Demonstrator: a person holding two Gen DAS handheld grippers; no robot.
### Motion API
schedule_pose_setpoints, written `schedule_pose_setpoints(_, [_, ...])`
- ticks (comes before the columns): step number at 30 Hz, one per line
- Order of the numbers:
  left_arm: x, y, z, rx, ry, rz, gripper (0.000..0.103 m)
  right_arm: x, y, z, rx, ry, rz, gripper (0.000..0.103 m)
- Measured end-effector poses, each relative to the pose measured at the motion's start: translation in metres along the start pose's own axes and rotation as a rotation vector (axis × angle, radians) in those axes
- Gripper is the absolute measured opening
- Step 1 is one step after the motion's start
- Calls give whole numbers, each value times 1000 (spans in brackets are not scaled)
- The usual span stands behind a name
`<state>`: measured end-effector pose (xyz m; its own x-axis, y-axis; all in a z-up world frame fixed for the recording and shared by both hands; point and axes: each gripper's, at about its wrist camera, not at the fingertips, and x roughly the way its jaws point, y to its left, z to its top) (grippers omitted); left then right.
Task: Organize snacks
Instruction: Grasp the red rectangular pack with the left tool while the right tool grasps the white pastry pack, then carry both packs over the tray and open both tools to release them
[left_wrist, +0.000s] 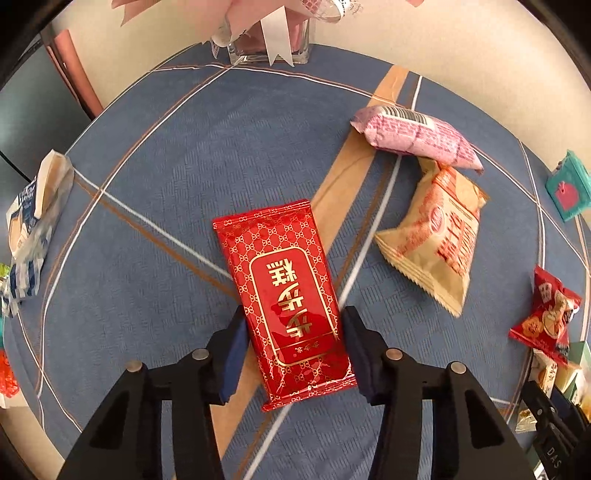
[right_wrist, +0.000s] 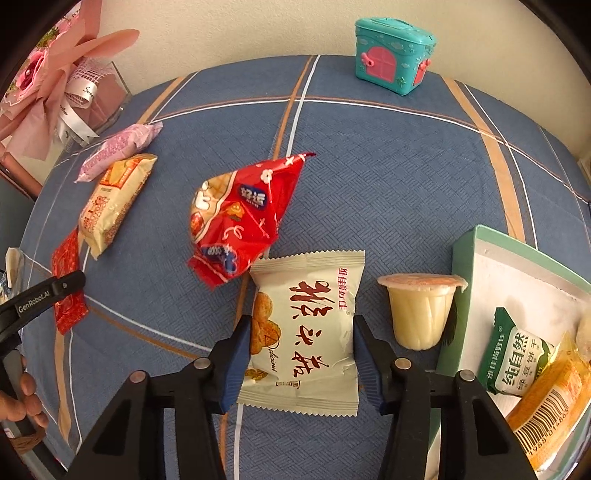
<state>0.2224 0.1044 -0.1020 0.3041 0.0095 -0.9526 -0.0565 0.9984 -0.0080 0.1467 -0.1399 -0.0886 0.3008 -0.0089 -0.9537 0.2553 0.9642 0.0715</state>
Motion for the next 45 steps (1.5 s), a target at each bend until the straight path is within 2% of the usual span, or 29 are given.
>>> schedule_pose_setpoints(10, [-26, -10, -33, -56, 17, -83, 49, -24, 2, -17, 3, -6, 62, 54])
schedule_pose_setpoints(20, [-98, -50, -65, -53, -77, -156, 50, -68, -8, -34, 26, -68, 92, 54])
schedule_pose_setpoints(25, [-120, -72, -67, -23, -129, -176, 50, -94, -27, -42, 58, -108, 84, 55])
schedule_pose_setpoints(32, [-150, -109, -85, 61, -184, -205, 50, -129, -66, -53, 117, -163, 65, 55])
schedule_pose_setpoints(45, [-186, -174, -110, 208, -246, -259, 50, -155, -119, -58, 207, -215, 46, 55])
